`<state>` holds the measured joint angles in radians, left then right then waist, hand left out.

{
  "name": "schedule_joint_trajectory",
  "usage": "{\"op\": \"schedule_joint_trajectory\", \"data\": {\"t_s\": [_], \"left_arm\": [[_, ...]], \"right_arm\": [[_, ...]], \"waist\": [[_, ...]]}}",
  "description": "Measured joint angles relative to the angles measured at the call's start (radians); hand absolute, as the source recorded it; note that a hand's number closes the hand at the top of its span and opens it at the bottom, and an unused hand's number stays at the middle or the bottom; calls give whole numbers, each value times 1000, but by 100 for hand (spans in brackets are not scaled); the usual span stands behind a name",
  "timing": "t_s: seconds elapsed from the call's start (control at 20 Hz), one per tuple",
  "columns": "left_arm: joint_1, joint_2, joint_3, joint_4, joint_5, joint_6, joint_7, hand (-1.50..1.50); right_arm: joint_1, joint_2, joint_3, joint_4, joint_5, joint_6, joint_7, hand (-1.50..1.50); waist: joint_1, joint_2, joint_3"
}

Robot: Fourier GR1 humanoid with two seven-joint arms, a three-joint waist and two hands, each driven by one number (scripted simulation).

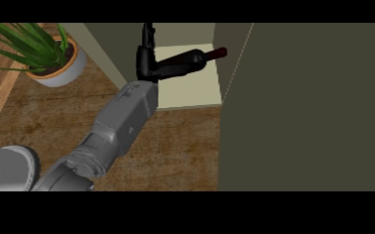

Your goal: Pick up the wine, place it into the cabinet and close the cabinet

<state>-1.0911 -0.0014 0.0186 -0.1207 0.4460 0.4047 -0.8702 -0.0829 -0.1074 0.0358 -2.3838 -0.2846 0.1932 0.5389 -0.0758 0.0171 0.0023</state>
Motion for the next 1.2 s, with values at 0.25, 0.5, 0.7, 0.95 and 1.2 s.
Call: {"op": "schedule_joint_trajectory", "data": {"t_s": [0.25,0.5,0.7,0.95,1.2], "left_arm": [[7,0,-8,-12,16,-45,-7,-150],[21,0,-25,-32,67,-76,-4,-150],[47,0,-69,-68,117,-91,-7,-150],[126,1,-167,-154,207,-74,9,-150],[254,1,-324,-319,305,-9,38,-150]], "right_arm": [[0,0,-3,2,-1,2,0,-150],[-21,6,19,-2,0,-23,32,-150],[-30,15,28,4,4,-33,30,-150],[-18,21,42,3,9,-37,21,-150],[-23,11,30,-3,11,-47,35,-150]], "waist": [[0,-1,-1],[-2,-6,-1],[-2,-11,-1],[7,-16,-1],[26,-19,-2]]}}
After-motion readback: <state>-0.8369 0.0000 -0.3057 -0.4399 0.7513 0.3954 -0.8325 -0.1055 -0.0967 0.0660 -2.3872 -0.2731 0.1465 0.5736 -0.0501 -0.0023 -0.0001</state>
